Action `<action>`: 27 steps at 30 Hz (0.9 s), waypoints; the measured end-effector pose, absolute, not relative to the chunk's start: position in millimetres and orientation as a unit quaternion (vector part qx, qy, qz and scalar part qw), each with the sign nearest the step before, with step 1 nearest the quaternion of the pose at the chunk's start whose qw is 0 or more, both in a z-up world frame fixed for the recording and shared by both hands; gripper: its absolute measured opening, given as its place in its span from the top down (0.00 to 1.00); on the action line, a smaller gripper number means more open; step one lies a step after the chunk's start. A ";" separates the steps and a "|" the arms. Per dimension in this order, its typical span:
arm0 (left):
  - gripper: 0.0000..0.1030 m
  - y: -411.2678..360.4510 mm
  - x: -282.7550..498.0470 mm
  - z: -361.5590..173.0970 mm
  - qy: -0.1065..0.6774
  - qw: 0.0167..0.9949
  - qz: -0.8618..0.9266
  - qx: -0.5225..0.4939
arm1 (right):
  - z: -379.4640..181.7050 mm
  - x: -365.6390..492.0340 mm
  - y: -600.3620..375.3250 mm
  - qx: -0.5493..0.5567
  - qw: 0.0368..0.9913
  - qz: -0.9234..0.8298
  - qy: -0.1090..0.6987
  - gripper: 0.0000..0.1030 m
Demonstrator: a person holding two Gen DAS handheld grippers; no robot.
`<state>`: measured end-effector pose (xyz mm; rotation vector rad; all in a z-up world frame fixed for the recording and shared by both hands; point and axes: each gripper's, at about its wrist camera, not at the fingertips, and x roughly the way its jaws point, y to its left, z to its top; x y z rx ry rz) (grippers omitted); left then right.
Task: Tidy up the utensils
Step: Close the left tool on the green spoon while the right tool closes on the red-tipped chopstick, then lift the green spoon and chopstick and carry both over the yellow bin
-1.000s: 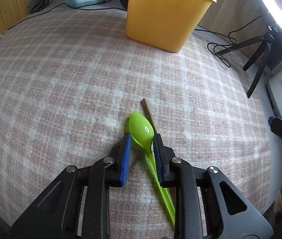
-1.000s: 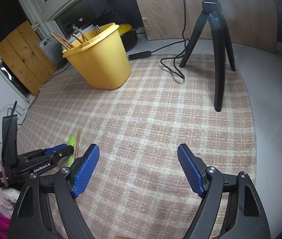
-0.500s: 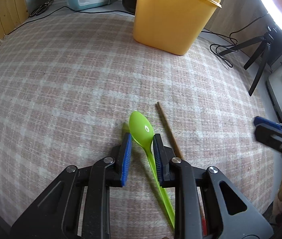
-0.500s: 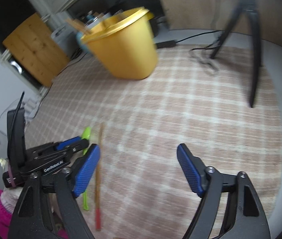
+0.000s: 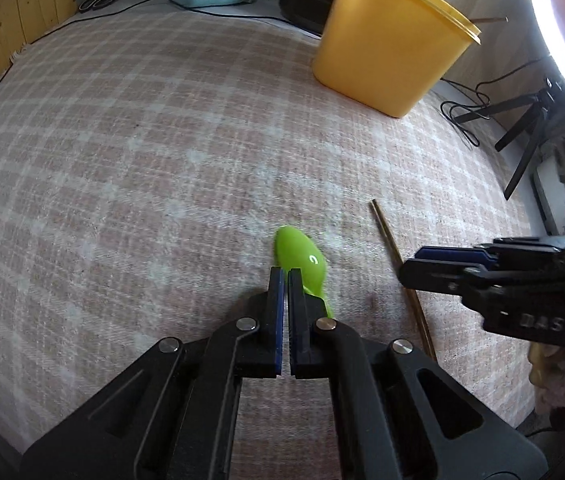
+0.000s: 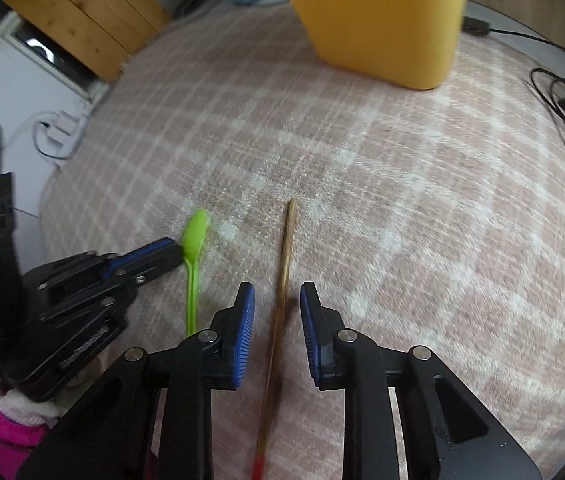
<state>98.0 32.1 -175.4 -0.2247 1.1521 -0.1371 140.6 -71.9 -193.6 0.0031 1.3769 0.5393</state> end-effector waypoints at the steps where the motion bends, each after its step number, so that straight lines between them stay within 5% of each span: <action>1: 1.00 34.2 97.7 -175.9 0.543 0.829 -0.068 -0.111 | -196.7 144.1 -65.0 -0.016 0.734 0.241 0.635 0.80; 7: 1.00 44.3 93.9 -171.6 0.550 0.815 -0.096 -0.156 | -199.3 145.7 -43.0 -0.091 0.732 0.236 0.633 0.95; 11: 0.69 38.9 98.0 -176.3 0.570 0.801 -0.096 -0.156 | -200.8 146.7 -41.0 -0.095 0.730 0.233 0.635 0.96; 27: 0.77 -7.1 115.4 -175.2 0.550 0.826 -0.093 -0.080 | -179.0 150.0 -107.4 -0.035 0.758 0.232 0.609 0.96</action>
